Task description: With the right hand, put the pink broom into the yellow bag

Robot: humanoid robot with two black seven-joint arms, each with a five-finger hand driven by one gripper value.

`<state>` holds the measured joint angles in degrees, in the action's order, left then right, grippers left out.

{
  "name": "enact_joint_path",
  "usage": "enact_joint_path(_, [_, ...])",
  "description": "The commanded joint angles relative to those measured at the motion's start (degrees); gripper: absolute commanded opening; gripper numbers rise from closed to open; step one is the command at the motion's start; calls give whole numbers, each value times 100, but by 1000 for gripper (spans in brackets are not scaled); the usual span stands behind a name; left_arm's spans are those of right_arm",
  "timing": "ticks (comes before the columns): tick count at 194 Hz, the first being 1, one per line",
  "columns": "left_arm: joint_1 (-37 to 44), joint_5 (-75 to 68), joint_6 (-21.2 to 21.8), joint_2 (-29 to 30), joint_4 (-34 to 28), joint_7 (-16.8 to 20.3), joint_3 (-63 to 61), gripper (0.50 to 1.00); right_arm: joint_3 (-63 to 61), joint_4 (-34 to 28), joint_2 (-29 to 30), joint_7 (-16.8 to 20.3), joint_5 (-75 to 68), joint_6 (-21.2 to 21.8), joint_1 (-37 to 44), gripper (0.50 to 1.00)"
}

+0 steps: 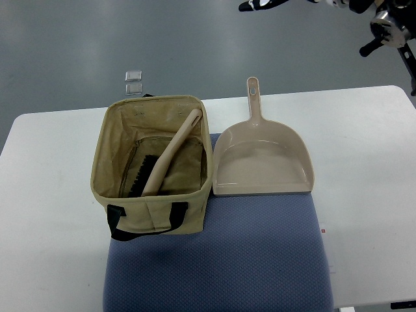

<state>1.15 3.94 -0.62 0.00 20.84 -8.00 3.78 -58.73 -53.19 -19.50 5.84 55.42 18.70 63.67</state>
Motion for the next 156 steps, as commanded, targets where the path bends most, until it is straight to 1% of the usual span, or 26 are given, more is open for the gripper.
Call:
enact_joint_path(1, [0, 1, 0, 0, -1, 0, 0, 1000, -754, 10, 43, -320, -1084, -454, -689, 926])
enact_joint_path(24, [0, 1, 0, 0, 8, 0, 0, 1000, -1000, 28, 87, -716, -2290, -885, -1243, 926])
enact_joint_path(37, [0, 1, 0, 0, 8, 0, 0, 1000, -1009, 54, 175, -1067, -3071, -1061, -1559, 926])
enact_joint_path(66, [0, 1, 0, 0, 8, 0, -9, 1000, -1009, 300, 385, -1866, -3889, -1035, -2139, 928])
enact_joint_path(83, [8, 1, 0, 0, 8, 0, 0, 1000, -1018, 397, 666, -2174, -4082, -886, -2438, 928])
enact_joint_path(107, [8, 1, 0, 0, 8, 0, 0, 1000, -1176, 467, 1018, -2368, -4250, -666, -2702, 928])
enact_joint_path(123, [17, 1, 0, 0, 8, 0, 0, 1000, -1387, 494, 1203, -2386, -4250, -701, -2755, 928])
enact_joint_path(142, [26, 1, 0, 0, 8, 0, 0, 1000, -1457, 704, 1414, -2368, -4249, -718, -2746, 930])
enact_joint_path(156, [26, 1, 0, 0, 8, 0, 0, 1000, -1457, 749, 1431, -2377, -4250, -710, -2746, 930])
